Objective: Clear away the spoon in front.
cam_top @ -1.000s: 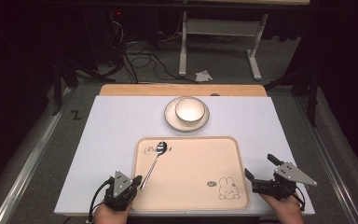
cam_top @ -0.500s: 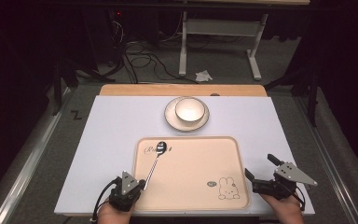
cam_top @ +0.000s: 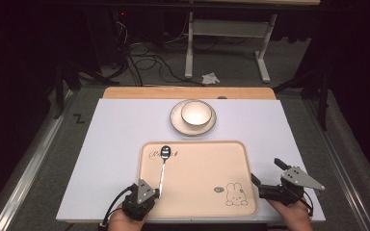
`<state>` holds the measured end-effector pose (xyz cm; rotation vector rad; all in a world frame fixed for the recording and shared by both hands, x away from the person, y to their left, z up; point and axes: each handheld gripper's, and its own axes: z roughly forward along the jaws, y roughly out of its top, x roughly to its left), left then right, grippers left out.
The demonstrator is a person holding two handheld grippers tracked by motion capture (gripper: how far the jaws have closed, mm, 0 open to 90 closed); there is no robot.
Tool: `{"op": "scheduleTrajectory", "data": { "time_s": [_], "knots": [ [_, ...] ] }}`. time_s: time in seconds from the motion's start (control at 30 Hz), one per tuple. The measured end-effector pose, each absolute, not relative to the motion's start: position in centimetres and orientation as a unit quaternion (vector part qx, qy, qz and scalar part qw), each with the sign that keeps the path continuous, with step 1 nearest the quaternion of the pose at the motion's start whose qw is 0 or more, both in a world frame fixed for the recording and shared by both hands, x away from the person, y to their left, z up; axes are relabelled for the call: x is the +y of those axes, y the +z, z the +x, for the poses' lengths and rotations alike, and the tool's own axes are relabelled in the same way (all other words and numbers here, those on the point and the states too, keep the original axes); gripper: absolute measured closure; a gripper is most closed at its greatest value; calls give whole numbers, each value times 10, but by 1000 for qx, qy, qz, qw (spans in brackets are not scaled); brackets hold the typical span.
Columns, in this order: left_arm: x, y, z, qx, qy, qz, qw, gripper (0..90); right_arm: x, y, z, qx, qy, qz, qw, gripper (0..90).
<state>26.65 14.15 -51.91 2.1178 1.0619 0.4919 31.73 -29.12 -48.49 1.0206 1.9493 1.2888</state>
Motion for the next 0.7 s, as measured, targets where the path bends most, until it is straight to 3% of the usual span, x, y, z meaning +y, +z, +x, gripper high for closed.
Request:
{"op": "scheduleTrajectory", "data": {
  "time_s": [0.6,0.7],
  "knots": [
    [139,-513,273,405,178,811,384,899,-292,-485,317,732,482,383,292,5],
    [151,-508,274,414,184,798,397,851,-292,-485,317,731,483,384,291,6]
  ]
}}
